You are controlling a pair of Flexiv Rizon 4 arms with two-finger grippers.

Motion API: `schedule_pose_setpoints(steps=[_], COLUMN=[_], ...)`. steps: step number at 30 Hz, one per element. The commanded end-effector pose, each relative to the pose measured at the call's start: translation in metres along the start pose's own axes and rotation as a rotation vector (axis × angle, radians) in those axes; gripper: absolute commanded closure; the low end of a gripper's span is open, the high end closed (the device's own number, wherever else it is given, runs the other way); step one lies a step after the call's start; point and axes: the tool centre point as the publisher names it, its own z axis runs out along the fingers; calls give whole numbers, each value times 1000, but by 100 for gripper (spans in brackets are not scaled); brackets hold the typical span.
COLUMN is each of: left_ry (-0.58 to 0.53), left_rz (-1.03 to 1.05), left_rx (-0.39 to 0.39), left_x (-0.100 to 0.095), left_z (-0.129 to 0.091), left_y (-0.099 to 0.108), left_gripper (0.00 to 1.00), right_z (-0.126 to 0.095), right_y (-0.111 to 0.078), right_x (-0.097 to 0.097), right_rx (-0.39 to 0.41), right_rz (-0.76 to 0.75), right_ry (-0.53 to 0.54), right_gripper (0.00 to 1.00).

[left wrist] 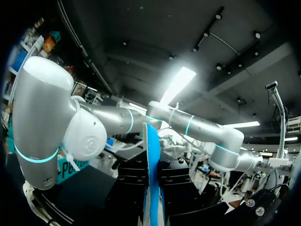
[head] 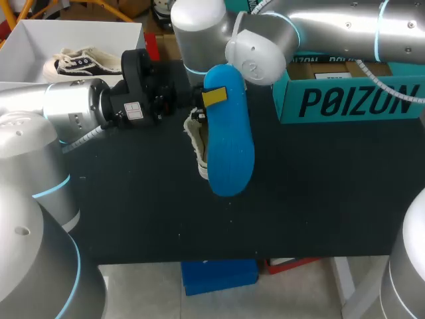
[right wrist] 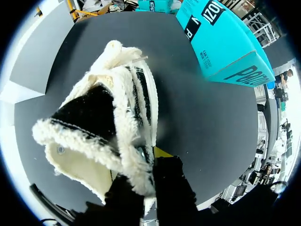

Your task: Take the shoe out of the shoebox, open the shoe tongue, remove and reinsert the insole, then place the shoe into the shoebox

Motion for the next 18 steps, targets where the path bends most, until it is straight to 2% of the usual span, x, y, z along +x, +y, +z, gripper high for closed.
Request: schedule_pose_setpoints(steps=[1,13,14,15,16,18], left_ry=[-5,-5,-5,-5,-5,-5], left_rz=[2,2,2,2,2,2], left_rx=[2,2,2,2,2,2], left_x=[0,0,0,0,0,0], left_z=[2,2,2,2,2,2], left_y=[2,2,2,2,2,2], left_gripper=[100,100,100,100,100,100], right_z=[10,31,32,34,35,35], right_y=[-2,-8,-9,-9,-10,-10], right_x=[1,-7,-7,-8,-10,-12], right_rx=[-2,1,-3,3,4,0], right_rz=[-18,-25,-28,-34,-34,-40], right_ry=[2,2,-5,-8,-8,-11], right_gripper=[100,100,95,29,0,0])
